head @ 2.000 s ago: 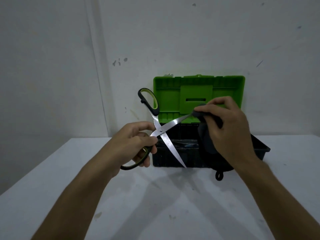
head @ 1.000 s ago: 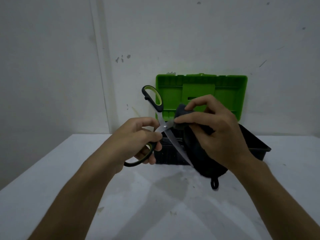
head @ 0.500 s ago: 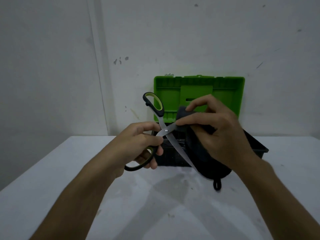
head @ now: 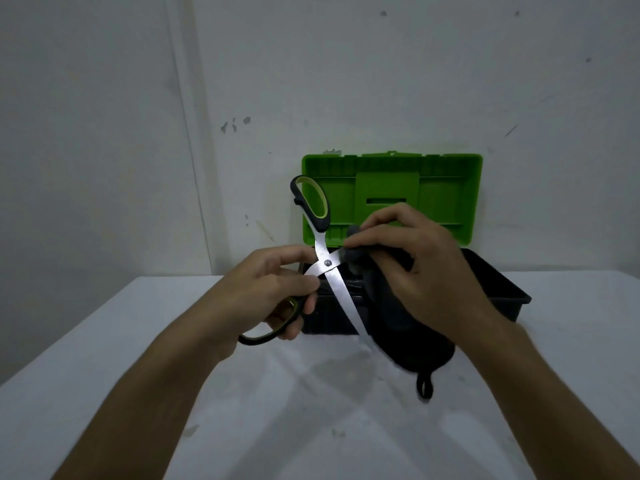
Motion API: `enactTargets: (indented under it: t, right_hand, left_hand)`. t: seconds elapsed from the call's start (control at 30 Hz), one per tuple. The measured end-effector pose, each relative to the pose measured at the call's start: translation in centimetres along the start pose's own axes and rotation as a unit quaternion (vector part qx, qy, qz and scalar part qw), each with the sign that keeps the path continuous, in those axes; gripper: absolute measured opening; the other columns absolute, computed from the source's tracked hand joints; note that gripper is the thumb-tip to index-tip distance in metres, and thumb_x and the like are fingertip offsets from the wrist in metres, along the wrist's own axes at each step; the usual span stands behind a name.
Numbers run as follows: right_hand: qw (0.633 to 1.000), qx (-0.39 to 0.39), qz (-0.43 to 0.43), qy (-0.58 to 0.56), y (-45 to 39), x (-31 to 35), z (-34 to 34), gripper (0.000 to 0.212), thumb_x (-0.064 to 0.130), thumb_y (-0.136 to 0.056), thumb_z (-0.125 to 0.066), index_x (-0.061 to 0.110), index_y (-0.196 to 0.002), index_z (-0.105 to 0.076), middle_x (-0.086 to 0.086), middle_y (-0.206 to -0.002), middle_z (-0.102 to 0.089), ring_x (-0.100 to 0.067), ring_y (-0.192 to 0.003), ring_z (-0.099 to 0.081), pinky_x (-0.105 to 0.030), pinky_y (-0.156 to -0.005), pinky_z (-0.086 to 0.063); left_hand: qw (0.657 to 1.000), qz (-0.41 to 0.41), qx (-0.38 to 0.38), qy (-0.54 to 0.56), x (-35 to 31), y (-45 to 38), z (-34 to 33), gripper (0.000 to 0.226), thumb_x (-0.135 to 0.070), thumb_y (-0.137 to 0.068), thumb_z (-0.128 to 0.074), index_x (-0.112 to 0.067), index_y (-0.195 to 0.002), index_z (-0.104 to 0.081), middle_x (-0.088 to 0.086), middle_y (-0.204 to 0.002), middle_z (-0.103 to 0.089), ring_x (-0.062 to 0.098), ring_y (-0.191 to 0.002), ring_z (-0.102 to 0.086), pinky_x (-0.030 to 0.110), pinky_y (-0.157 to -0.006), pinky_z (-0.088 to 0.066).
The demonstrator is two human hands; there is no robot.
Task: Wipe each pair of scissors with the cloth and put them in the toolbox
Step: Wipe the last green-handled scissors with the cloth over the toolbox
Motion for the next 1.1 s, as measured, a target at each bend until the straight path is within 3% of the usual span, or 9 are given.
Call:
enactTargets:
  t: [0.2, 0.27, 0.4, 0.5, 0.6, 0.77, 0.87, 0.97, 1.1]
  right_hand:
    - [0.992, -0.078, -0.087, 0.038, 0.5, -2.7, 0.7, 0.029, 0.001, -0.091, -0.061, 0.022, -0.105, -0.075, 0.006, -0.103, -0.055, -0.004, -0.092, -0.056, -0.008, -0.085, -0.044]
    - [0.986, -0.101, -0.117, 0.055, 0.5, -3.4, 1.9, 0.028, 0.001, -0.090, -0.062, 0.022, -0.104, -0.075, 0.004, -0.102, -0.056, -0.004, -0.092, -0.055, -0.002, -0.085, -0.038]
    - [0.986, -0.123, -0.112, 0.026, 0.1, -2.9, 3.5, 0.028, 0.000, -0.090, -0.061, 0.020, -0.104, -0.075, 0.001, -0.105, -0.062, -0.007, -0.098, -0.059, -0.003, -0.089, -0.038]
    - [0.990, -0.097, -0.100, -0.004, -0.2, -2.2, 3.4, 0.028, 0.000, -0.090, -0.062, 0.020, -0.103, -0.075, 0.002, -0.105, -0.063, -0.006, -0.100, -0.060, -0.004, -0.091, -0.038]
    - [0.995, -0.055, -0.084, -0.027, -0.2, -1.8, 2.7, 0.028, 0.001, -0.089, -0.064, 0.023, -0.103, -0.076, 0.003, -0.104, -0.063, -0.003, -0.100, -0.061, -0.007, -0.089, -0.041]
    - [0.997, 0.000, -0.057, -0.055, 0.0, -1.0, 1.1, 0.031, 0.000, -0.088, -0.066, 0.024, -0.106, -0.075, 0.005, -0.104, -0.062, -0.003, -0.101, -0.060, -0.011, -0.088, -0.044]
    - [0.998, -0.002, -0.038, -0.041, 0.1, -0.3, 0.1, 0.030, 0.002, -0.089, -0.067, 0.023, -0.108, -0.075, 0.003, -0.104, -0.062, -0.006, -0.100, -0.060, -0.017, -0.087, -0.048]
    - [1.000, -0.009, -0.015, -0.019, 0.5, 0.2, -1.5, 0.026, 0.007, -0.091, -0.064, 0.020, -0.111, -0.075, 0.001, -0.108, -0.059, -0.009, -0.094, -0.059, -0.019, -0.080, -0.049]
    - [0.998, 0.011, -0.008, 0.056, 1.5, 0.3, -3.3, 0.031, 0.015, -0.094, -0.060, 0.022, -0.123, -0.069, -0.005, -0.124, -0.047, -0.005, -0.092, -0.044, -0.018, -0.079, -0.042]
  left_hand:
    - [1.000, 0.002, -0.006, -0.023, 0.4, 0.0, 0.6, 0.017, -0.009, -0.095, -0.055, -0.017, -0.106, -0.066, 0.008, -0.064, -0.058, 0.022, -0.046, -0.050, 0.027, -0.050, -0.043]
    - [0.993, -0.023, -0.048, -0.102, 0.8, -0.4, 0.8, 0.019, -0.013, -0.096, -0.055, -0.026, -0.106, -0.066, 0.002, -0.064, -0.063, 0.020, -0.047, -0.057, 0.029, -0.051, -0.049]
    - [0.914, -0.076, -0.157, -0.366, 1.3, -0.5, 1.1, 0.016, -0.029, -0.095, -0.056, -0.041, -0.106, -0.052, -0.009, -0.074, -0.065, 0.013, -0.064, -0.063, 0.032, -0.063, -0.053]
    - [0.891, -0.072, -0.202, -0.400, 1.7, -0.4, 1.1, 0.019, -0.032, -0.094, -0.059, -0.025, -0.099, -0.042, -0.007, -0.073, -0.061, 0.011, -0.063, -0.055, 0.030, -0.057, -0.044]
    - [0.875, -0.058, -0.218, -0.428, 2.0, -0.6, 1.2, 0.020, -0.033, -0.090, -0.063, -0.022, -0.089, -0.047, -0.007, -0.073, -0.058, 0.010, -0.063, -0.052, 0.025, -0.054, -0.038]
    - [0.918, -0.016, -0.131, -0.374, 2.9, -1.4, 1.0, 0.013, -0.036, -0.087, -0.065, -0.031, -0.079, -0.056, -0.006, -0.080, -0.063, 0.013, -0.073, -0.060, 0.031, -0.066, -0.050]
    - [0.943, -0.021, -0.100, -0.317, 2.6, -1.5, 0.5, 0.019, -0.040, -0.088, -0.061, -0.031, -0.072, -0.059, -0.012, -0.067, -0.059, 0.007, -0.061, -0.055, 0.025, -0.059, -0.042]
    - [0.943, -0.048, -0.137, -0.301, 2.0, -1.4, 0.0, 0.033, -0.054, -0.084, -0.060, -0.025, -0.069, -0.064, -0.015, -0.054, -0.057, 0.004, -0.050, -0.050, 0.024, -0.054, -0.040]
    - [0.916, -0.074, -0.210, -0.334, 1.9, -1.3, 0.5, 0.041, -0.065, -0.074, -0.063, -0.026, -0.063, -0.061, -0.009, -0.054, -0.054, 0.008, -0.051, -0.049, 0.027, -0.052, -0.040]
Point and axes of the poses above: each hand's wrist, its own y-axis away from the middle knuckle, its own z-axis out of the back of the hand, x = y × z, the point moved 3 cm from there along -y, towards the middle knuckle
